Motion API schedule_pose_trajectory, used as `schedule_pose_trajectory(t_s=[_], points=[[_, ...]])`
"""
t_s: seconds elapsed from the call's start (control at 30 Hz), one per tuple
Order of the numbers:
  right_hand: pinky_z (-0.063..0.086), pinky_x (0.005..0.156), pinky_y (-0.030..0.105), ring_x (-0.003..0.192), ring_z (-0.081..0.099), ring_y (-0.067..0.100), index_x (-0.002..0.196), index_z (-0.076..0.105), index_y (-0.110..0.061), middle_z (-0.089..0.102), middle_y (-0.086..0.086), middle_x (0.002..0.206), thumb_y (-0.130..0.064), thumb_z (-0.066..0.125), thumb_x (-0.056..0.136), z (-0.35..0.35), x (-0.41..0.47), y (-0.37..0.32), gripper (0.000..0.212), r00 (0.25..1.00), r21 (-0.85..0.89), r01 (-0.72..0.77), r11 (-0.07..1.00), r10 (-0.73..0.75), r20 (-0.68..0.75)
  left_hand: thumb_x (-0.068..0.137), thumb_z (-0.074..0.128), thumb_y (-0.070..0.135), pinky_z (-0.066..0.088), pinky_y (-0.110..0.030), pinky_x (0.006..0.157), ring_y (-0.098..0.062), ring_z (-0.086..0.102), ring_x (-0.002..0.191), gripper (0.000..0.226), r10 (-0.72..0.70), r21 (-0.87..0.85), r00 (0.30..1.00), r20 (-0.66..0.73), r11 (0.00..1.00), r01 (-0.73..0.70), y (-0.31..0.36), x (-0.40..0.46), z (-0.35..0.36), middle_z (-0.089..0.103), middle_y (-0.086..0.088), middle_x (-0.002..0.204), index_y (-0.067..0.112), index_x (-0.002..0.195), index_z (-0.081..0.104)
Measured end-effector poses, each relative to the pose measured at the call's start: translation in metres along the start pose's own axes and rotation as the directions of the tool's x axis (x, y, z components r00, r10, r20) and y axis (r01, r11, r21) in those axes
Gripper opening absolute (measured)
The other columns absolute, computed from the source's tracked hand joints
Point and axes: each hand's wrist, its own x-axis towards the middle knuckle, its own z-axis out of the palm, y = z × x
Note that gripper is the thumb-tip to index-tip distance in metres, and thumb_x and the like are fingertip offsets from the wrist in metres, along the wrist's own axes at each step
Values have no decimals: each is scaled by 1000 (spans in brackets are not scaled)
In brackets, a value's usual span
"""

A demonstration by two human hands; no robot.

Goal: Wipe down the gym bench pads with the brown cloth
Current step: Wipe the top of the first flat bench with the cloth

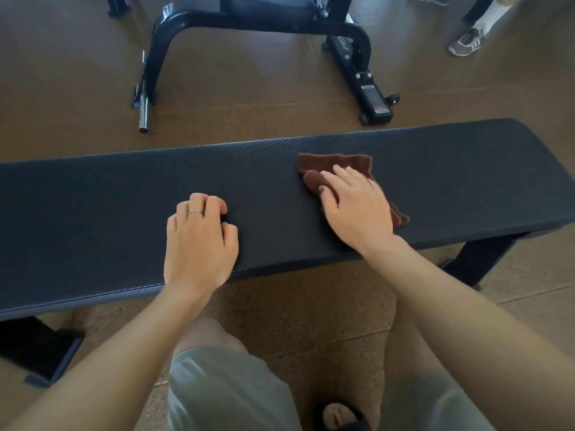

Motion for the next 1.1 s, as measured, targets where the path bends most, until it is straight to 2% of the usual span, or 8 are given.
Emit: schedule_pose_trajectory(t_s=[0.07,0.2,0.3,0.47,0.73,0.93,1.0,1.1], points=[[20,127,44,155,33,19,153,50,-30,43,-3,164,-46,33,111,1,2,0,49,1000,-24,-14,1000,15,22,97,45,24,44,-43,92,-28,51,104,20,-8,7,1000,-14,1000,8,0,-1,1,56,-7,116,14,109,58],[15,129,40,156,30,16,154,48,-33,41,-8,164,-50,26,109,6,-36,-23,53,981,-34,163,986,-158,111,93,32,30,43,-43,89,-28,50,101,32,-7,19,1000,-29,1000,8,3,1,1,54,-6,112,14,106,56],[14,129,39,156,31,15,153,50,-36,42,-10,163,-53,20,108,8,-26,-29,57,952,-47,271,961,-260,164,94,36,27,43,-43,88,-27,50,99,27,-11,25,999,-43,1000,12,4,2,3,54,-5,110,14,104,56],[20,129,47,154,34,17,149,55,-34,44,-8,162,-47,31,109,27,56,-61,48,888,18,428,903,-424,176,92,44,22,43,-44,87,-27,49,96,19,-21,26,999,-46,999,23,4,4,5,53,-4,108,13,103,57],[31,122,48,145,46,21,141,63,-30,56,-4,153,-43,39,108,50,117,-99,43,865,73,488,870,-493,92,91,45,22,41,-44,91,-28,49,101,20,-55,25,998,-16,998,55,1,3,5,53,-2,114,14,106,57],[47,104,49,122,61,30,126,68,-21,70,2,128,-41,35,102,6,136,47,45,972,21,233,972,-233,-38,91,41,23,38,-42,91,-26,46,100,20,-77,39,997,-7,996,77,3,5,4,51,2,115,17,105,55],[43,109,50,125,58,30,130,65,-20,68,4,132,-40,35,104,-7,133,81,44,994,11,105,994,-104,-41,91,42,23,38,-41,91,-25,46,99,21,-84,37,996,-14,996,84,4,5,5,51,1,114,16,105,55],[34,116,51,134,53,26,136,63,-20,64,2,141,-37,37,103,4,124,59,45,997,-20,15,1000,-16,-71,91,41,23,37,-40,93,-24,45,100,21,-83,26,996,-18,996,84,4,4,6,52,2,114,16,104,56]])
